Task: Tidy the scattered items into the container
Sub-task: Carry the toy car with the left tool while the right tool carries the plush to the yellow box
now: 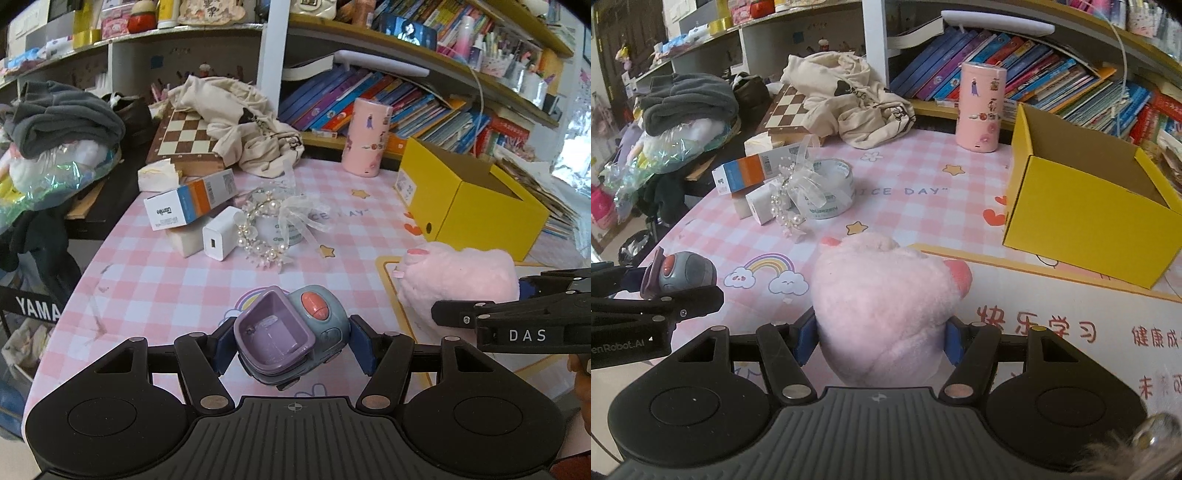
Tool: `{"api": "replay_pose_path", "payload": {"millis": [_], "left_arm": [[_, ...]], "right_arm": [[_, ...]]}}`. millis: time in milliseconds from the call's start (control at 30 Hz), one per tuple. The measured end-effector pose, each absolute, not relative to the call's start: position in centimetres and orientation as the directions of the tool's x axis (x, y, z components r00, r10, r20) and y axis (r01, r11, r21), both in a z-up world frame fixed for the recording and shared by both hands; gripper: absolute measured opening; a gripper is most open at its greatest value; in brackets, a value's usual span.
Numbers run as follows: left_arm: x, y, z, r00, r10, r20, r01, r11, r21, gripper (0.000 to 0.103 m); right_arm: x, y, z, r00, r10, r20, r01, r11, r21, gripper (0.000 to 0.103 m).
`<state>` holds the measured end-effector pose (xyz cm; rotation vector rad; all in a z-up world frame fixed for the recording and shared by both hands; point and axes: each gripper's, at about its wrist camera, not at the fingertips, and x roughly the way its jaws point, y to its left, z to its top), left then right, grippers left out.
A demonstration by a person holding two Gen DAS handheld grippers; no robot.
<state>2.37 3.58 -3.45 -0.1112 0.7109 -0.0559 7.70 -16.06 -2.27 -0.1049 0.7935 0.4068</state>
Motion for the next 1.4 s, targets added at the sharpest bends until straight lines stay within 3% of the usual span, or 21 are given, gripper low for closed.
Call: {"api": "replay_pose_path", "payload": {"millis": [867,1400], "left_arm": [[2.5,-0.7,-3.9,0.728,-0.236,-0.644,0.162,0.971,-0.173,0.062],[5.8,-6.9,-4.2,0.697,-0.229,-0.680,0.180,0.973,-0.143,0.062]], "right_arm": [[4.6,-20.9,-2.5,0.649,0.199,-0.734,-0.264,0.964,0.028,0.063],[7.8,-27.2,-3.4,0.625,0.212,-0.751,-0.241,0.968,0.073,0.063]]}}
